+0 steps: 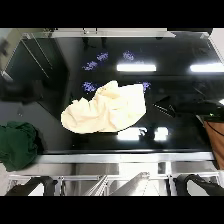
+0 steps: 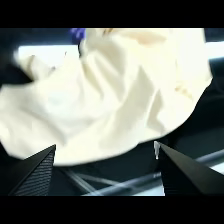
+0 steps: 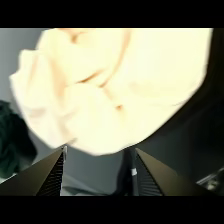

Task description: Fold the shirts.

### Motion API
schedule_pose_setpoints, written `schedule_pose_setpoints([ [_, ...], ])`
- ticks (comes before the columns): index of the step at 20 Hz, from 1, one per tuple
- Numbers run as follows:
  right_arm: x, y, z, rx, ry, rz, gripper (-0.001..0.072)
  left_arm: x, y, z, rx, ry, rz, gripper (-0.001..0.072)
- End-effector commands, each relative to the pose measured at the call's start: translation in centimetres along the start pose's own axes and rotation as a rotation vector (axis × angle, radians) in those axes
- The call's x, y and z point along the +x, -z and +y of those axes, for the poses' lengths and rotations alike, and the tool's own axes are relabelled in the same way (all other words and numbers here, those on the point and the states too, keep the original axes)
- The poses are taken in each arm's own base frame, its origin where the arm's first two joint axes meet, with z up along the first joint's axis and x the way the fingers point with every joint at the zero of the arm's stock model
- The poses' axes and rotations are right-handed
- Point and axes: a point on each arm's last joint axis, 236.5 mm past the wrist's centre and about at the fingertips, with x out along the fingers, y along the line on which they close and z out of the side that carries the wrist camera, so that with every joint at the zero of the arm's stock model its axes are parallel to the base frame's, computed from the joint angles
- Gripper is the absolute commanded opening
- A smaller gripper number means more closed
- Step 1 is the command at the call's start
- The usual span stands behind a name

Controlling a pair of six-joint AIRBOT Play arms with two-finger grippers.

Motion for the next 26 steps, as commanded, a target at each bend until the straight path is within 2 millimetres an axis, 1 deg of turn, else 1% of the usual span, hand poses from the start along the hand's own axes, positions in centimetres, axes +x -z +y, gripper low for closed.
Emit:
schedule_pose_setpoints([
  [1,5.0,-1.7,-6.8,0.069,0.065,0.076,0.0473,5.2,5.9,3.2,-0.124,-0.017,0.125,0.0708],
  [2,6.5,-2.0,-8.2,0.096,0.069,0.108,0.0473,6.4,6.2,3.9,-0.139,-0.03,0.105,0.0708],
  [3,8.0,-2.3,-9.3,0.114,0.071,0.14,0.0473,7.6,5.9,4.8,-0.149,-0.05,0.061,0.0707],
  [5,10.5,-2.7,-10.4,0.151,0.064,0.192,0.0473,9.8,4.9,6.5,-0.17,-0.086,0.0,0.0707],
  [6,11.4,-2.9,-10.2,0.163,0.055,0.213,0.0336,11.0,4.9,7.4,-0.19,-0.098,0.012,0.0707],
  [7,12.1,-3.2,-9.7,0.159,0.044,0.232,0.031,12.2,5.3,8.3,-0.211,-0.107,0.044,0.0706],
  [9,13.1,-3.5,-8.5,0.142,0.036,0.247,0.031,14.6,6.0,9.6,-0.237,-0.115,0.12,0.0699],
  [10,13.6,-3.5,-7.8,0.12,0.033,0.253,0.031,15.5,5.8,10.1,-0.246,-0.117,0.14,0.0699],
  [11,14.0,-3.6,-7.3,0.102,0.033,0.251,0.031,16.4,5.1,10.2,-0.251,-0.104,0.149,0.0699],
  [12,14.4,-3.6,-6.6,0.085,0.029,0.255,0.0293,17.3,4.3,9.8,-0.248,-0.079,0.152,0.0699],
  [13,14.5,-3.8,-6.1,0.07,0.022,0.255,0.0168,18.0,3.5,9.1,-0.24,-0.05,0.153,0.0698],
  [14,14.6,-4.1,-5.6,0.047,0.011,0.248,0.0014,18.9,2.9,8.2,-0.217,-0.021,0.163,0.0698],
  [16,14.6,-5.3,-4.2,0.042,-0.033,0.217,0.0018,20.5,2.2,6.7,-0.176,0.002,0.183,0.0699],
  [17,14.4,-5.9,-3.2,0.048,-0.075,0.2,0.0018,21.2,2.0,6.2,-0.161,0.008,0.193,0.0698],
  [18,14.1,-6.5,-1.8,0.041,-0.128,0.188,0.0018,21.8,1.9,5.5,-0.145,0.015,0.201,0.0621],
  [19,13.6,-6.7,-0.6,0.036,-0.164,0.186,0.0017,22.1,1.7,4.8,-0.128,0.022,0.204,0.0246],
  [20,12.8,-6.7,0.5,0.017,-0.186,0.195,0.0017,21.9,1.3,3.7,-0.11,0.039,0.207,0.0006],
  [21,11.7,-6.6,1.9,-0.007,-0.21,0.204,0.0017,21.1,0.6,2.5,-0.087,0.059,0.207,0.0005],
  [22,10.1,-6.5,3.6,-0.043,-0.237,0.207,0.0016,19.6,-0.4,0.7,-0.066,0.095,0.188,0.0005],
  [23,7.9,-6.5,5.8,-0.097,-0.269,0.2,0.0016,17.5,-1.8,-1.1,-0.038,0.129,0.154,0.0005],
  [24,5.4,-6.6,8.0,-0.156,-0.293,0.179,0.0016,14.4,-3.7,-3.3,0.002,0.166,0.097,0.0004],
  [25,2.3,-7.0,10.7,-0.228,-0.307,0.127,0.0016,10.8,-5.5,-5.4,0.048,0.199,0.03,0.0005],
  [26,-0.9,-7.3,13.3,-0.305,-0.311,0.054,0.0016,6.0,-7.6,-7.8,0.1,0.23,-0.077,0.0004],
])
